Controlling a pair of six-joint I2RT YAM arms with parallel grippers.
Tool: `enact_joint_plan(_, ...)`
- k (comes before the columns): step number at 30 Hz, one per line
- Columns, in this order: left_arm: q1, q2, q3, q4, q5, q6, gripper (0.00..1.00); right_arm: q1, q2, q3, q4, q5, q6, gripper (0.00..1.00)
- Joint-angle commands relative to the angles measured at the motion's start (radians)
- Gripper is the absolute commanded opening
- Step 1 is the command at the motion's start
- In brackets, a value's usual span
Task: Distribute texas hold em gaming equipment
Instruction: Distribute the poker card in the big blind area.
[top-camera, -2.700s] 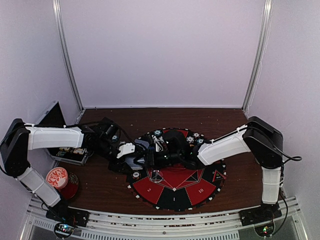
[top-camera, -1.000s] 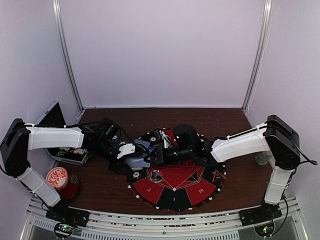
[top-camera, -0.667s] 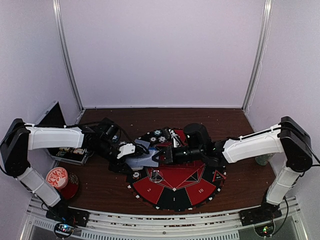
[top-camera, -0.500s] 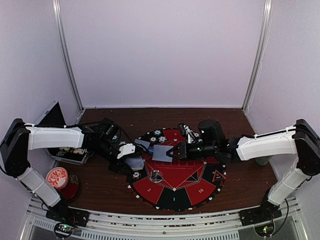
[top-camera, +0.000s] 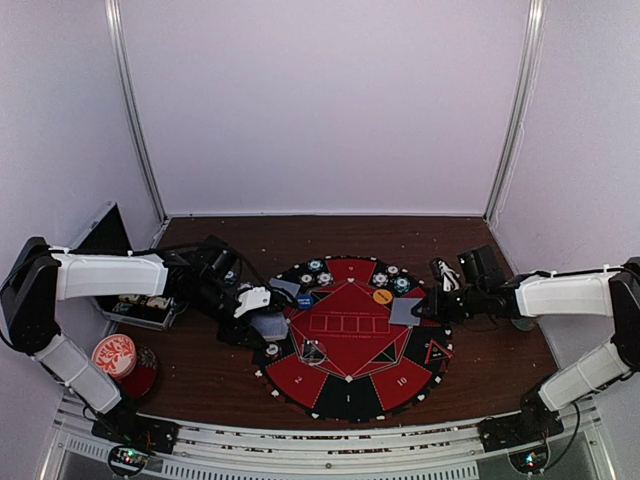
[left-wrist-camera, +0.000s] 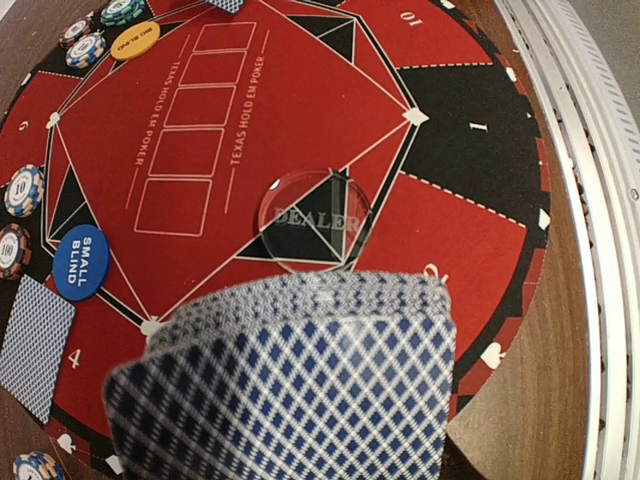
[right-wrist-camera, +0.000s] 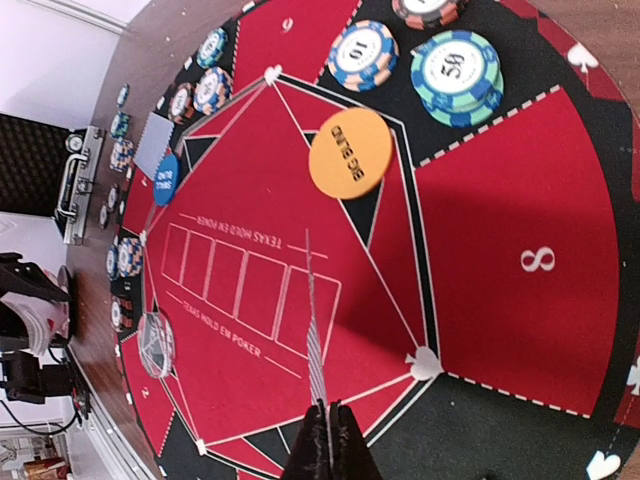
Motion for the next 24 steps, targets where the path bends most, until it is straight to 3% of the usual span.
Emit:
enact_joint_plan(1, 0.0, -0.002, 0.009, 0.009, 0.03, 0.007, 0.43, -0.022, -0.02, -0.017, -0.043, 0.053, -0.037, 0.0)
enact_joint_plan(19, -0.001, -0.024, 0.003, 0.002, 0.048, 0.011, 0.43, -0.125, 0.072, 0.042, -0.079, 0.159, -0.064, 0.0)
enact_joint_plan(24, 0.0, -0.021, 0.005, 0.003, 0.051, 0.012, 0.43, -0.125, 0.097, 0.086, -0.115, 0.258, -0.077, 0.13)
